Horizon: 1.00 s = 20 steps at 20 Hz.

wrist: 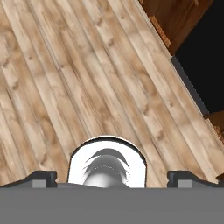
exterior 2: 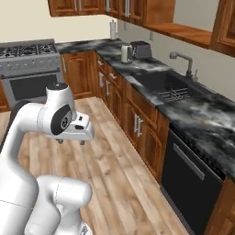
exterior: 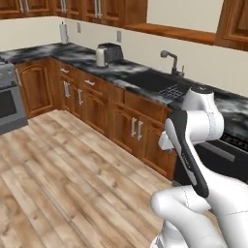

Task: Navigate to the toaster.

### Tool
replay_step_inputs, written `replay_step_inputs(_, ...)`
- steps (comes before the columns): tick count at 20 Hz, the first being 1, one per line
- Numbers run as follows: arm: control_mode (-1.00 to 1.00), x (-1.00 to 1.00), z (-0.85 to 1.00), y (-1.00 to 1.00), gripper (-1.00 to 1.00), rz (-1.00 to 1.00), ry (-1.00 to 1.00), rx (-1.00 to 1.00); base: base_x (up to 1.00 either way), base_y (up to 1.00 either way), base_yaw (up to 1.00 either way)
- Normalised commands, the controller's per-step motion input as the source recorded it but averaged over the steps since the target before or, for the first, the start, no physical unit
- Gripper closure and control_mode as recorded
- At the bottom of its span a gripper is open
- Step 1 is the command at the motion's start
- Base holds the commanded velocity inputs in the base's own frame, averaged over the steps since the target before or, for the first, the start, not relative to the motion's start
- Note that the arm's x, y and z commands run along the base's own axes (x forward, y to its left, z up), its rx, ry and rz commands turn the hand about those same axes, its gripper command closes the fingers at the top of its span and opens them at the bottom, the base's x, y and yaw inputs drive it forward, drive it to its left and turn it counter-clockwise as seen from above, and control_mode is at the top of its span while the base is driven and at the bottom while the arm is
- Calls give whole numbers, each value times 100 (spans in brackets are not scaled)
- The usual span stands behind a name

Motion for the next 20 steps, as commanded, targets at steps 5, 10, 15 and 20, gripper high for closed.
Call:
replay_step_inputs(5, 100, 0, 0, 0, -100, 0, 0, 0, 100, 41, -5)
replay_step_inputs(10, 100, 0, 0, 0, -100, 0, 0, 0, 100, 40, -5)
replay_step_inputs(15, 100, 0, 0, 0, -100, 0, 0, 0, 100, 30, -10)
replay_step_inputs(20, 100, 0, 0, 0, -100, 0, 0, 0, 100, 16, -25)
